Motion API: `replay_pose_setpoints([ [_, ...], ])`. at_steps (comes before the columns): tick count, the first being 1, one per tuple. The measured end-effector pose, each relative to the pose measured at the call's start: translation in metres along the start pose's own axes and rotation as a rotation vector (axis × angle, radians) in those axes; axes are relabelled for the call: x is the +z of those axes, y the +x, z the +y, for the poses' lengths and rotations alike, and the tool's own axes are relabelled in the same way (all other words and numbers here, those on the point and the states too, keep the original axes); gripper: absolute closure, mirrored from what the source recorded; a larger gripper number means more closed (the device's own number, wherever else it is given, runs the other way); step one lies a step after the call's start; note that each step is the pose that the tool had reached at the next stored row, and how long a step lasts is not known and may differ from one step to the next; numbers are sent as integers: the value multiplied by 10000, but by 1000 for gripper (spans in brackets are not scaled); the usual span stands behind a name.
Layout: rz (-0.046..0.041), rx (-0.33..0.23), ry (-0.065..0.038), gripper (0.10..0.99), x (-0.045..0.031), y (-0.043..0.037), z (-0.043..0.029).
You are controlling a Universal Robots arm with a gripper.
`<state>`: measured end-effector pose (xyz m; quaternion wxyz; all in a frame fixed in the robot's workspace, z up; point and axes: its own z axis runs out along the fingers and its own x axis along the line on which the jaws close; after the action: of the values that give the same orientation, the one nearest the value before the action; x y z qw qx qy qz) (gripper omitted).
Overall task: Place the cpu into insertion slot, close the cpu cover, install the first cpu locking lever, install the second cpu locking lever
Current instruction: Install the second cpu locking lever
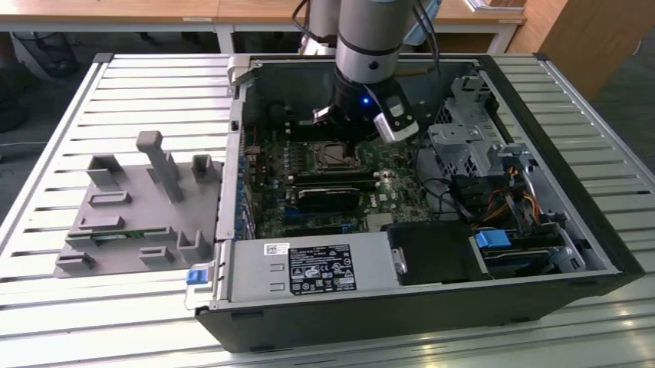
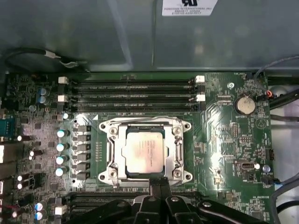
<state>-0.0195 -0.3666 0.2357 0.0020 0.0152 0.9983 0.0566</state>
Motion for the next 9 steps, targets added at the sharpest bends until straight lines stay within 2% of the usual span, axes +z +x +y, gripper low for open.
replay_pose_setpoints([
  [6, -1, 1, 0, 980, -7, 23, -78],
  [9, -1, 0, -1, 980, -8, 96, -94],
])
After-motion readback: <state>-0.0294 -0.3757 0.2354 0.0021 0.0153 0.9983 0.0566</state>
